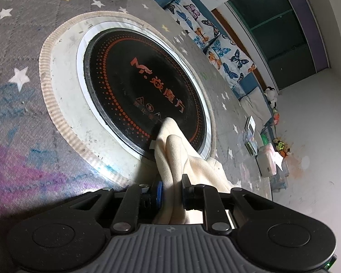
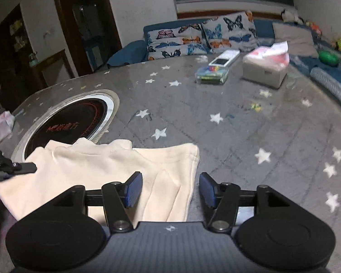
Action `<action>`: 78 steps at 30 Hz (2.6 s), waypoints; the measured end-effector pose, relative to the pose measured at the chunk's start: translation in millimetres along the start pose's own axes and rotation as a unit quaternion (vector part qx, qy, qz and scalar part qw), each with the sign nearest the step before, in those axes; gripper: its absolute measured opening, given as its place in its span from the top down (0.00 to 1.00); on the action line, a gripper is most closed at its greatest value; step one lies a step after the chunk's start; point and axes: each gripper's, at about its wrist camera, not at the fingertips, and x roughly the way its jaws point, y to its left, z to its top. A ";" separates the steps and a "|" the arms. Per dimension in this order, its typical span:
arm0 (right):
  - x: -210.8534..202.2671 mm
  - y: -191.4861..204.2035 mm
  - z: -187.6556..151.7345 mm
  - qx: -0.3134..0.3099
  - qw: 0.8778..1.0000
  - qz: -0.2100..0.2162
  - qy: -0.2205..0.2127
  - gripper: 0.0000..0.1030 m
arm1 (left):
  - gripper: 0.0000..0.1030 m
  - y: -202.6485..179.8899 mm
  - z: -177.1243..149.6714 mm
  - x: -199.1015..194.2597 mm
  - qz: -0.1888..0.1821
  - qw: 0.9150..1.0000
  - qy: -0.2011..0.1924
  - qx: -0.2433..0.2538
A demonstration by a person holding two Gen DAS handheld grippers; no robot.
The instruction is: Fold clothes
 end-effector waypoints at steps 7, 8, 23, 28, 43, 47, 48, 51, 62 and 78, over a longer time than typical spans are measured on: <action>1.7 10.3 -1.7 -0.004 1.000 0.014 -0.001 0.79 | 0.83 -5.8 0.4 -1.3 0.005 1.000 -0.003 0.018; 0.1 11.2 -1.4 -0.004 1.000 0.014 -0.005 0.83 | 0.84 -7.7 0.5 -2.0 0.006 1.000 -0.004 0.022; -57.9 6.0 14.2 -0.037 0.995 -0.022 -0.088 0.87 | 0.86 -76.4 -5.9 1.3 -0.022 0.992 -0.004 0.120; -80.5 -13.9 20.5 -0.032 0.992 -0.054 -0.109 0.87 | 0.86 -109.6 -19.2 20.4 -0.034 0.988 0.011 0.147; -117.0 -80.5 29.4 -0.014 0.980 -0.145 -0.133 0.87 | 0.86 -193.1 -61.5 82.1 -0.055 0.972 0.051 0.222; -115.5 -91.6 29.9 -0.010 0.978 -0.157 -0.134 0.87 | 0.86 -204.7 -70.8 92.1 -0.049 0.966 0.052 0.249; -113.3 -94.5 29.9 -0.007 0.978 -0.160 -0.132 0.87 | 0.86 -206.9 -72.5 93.8 -0.047 0.964 0.051 0.255; -106.8 -101.9 28.7 -0.003 0.978 -0.165 -0.128 0.87 | 0.86 -211.8 -75.9 99.3 -0.041 0.960 0.048 0.273; -94.7 -115.6 18.3 0.010 0.978 -0.175 -0.117 0.87 | 0.86 -213.6 -86.7 113.3 -0.018 0.947 0.038 0.320; -62.9 -139.2 0.9 0.035 0.978 -0.192 -0.068 0.87 | 0.84 -200.1 -89.0 131.3 0.011 0.943 0.057 0.327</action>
